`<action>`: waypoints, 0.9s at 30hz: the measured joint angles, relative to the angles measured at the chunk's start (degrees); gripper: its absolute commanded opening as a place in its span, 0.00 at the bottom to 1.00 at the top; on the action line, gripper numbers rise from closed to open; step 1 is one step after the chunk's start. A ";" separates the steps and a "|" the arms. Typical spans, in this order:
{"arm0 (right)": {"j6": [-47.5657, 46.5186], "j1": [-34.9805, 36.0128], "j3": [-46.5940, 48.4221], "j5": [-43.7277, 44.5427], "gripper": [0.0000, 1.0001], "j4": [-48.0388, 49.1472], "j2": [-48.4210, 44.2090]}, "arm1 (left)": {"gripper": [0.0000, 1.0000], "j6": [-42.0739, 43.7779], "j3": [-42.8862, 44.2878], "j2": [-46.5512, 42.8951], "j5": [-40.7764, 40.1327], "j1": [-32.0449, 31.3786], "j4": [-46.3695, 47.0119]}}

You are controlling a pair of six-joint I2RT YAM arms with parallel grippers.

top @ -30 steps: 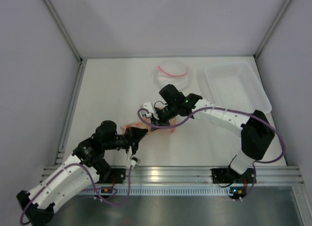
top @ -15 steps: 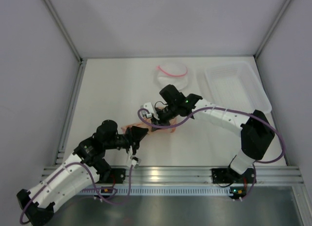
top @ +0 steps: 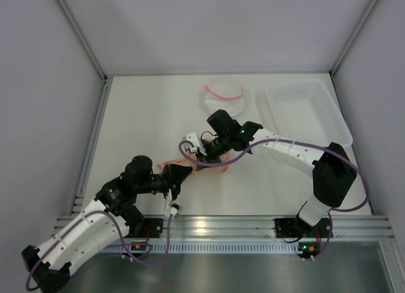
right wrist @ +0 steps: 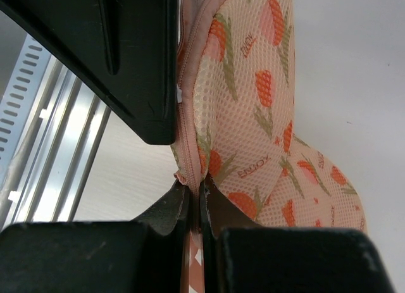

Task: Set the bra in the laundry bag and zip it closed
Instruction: Zip the zipper on the laundry bag.

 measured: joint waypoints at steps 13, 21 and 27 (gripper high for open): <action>1.75 -0.33 0.00 -1.29 0.00 0.44 0.02 | 0.33 -1.97 0.00 -2.58 0.02 -0.02 -0.02; 1.95 -0.92 0.00 -0.92 0.00 0.39 0.04 | 0.04 -1.73 0.02 -2.40 0.48 -0.02 -0.02; 1.99 -0.92 -0.50 -0.68 0.00 0.59 0.04 | 0.00 -1.84 0.22 -2.40 0.22 -0.02 0.15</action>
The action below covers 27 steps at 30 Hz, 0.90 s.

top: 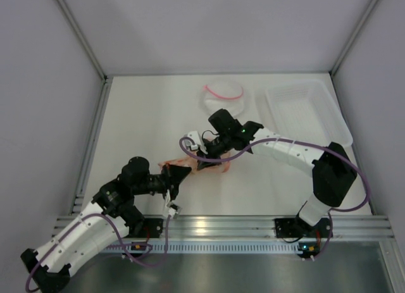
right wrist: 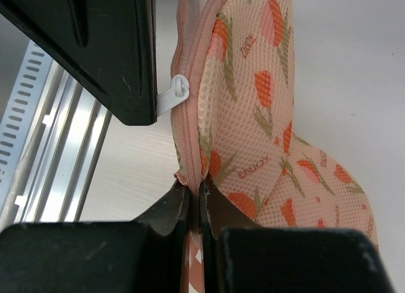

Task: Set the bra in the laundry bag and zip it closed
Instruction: Zip the zipper on the laundry bag.

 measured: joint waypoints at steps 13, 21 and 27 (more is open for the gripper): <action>10.45 -0.35 -8.28 6.62 0.00 12.55 -4.00 | 0.00 -25.14 5.05 3.93 -13.70 -0.31 2.82; 16.50 -0.83 -11.69 11.93 0.00 19.02 -8.24 | 0.00 -46.60 9.55 7.91 -27.87 -0.42 4.92; 20.48 -3.43 -15.13 12.59 0.00 23.54 -10.75 | 0.00 -58.82 9.97 9.40 -37.38 -0.42 5.25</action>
